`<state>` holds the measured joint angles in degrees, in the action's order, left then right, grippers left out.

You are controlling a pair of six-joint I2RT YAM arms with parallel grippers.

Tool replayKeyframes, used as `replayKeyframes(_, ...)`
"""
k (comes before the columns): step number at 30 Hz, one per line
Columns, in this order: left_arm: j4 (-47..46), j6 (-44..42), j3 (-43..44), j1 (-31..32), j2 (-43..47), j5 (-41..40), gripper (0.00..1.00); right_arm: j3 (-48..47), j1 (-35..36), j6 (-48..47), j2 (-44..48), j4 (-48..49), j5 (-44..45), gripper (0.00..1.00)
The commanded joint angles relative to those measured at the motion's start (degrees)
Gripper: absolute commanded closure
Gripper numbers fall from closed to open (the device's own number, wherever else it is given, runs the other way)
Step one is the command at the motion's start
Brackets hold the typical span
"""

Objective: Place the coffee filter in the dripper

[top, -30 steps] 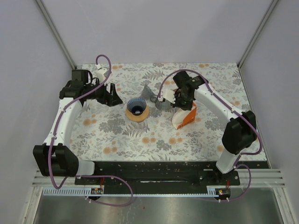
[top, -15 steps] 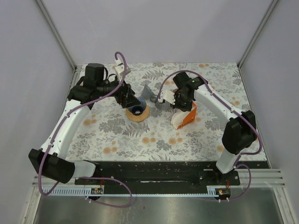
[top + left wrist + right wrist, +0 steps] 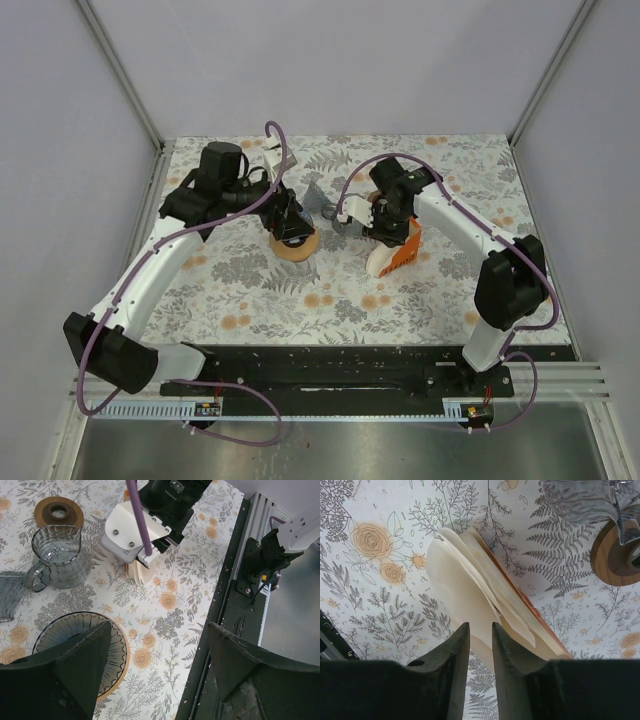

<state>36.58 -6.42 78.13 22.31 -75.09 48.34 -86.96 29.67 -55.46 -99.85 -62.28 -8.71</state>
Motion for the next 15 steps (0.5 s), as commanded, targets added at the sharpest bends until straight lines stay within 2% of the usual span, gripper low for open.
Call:
replayKeyframes(1,-2.7,-1.0,0.1,2.5,0.0,-1.9,0.2,-1.5,0.6,1.5,1.9,0.9,-2.7,0.67)
replayKeyframes(6,-1.9,-2.3,1.8,6.9,-1.2,-4.3,0.2,-3.7,0.6,5.4,5.0,3.1,-4.6,0.64)
replayKeyframes(10,0.0,-3.8,3.6,11.2,-2.9,-6.8,0.24,-5.0,0.5,12.1,8.3,6.2,-3.6,0.61)
replayKeyframes(12,0.4,-4.1,4.1,13.3,-3.4,-7.6,0.26,-5.1,0.3,16.2,9.9,8.0,-1.3,0.61)
replayKeyframes(15,0.6,-4.7,4.9,16.8,-4.5,-10.0,0.29,-5.1,-1.8,27.0,12.0,12.3,7.0,0.57)
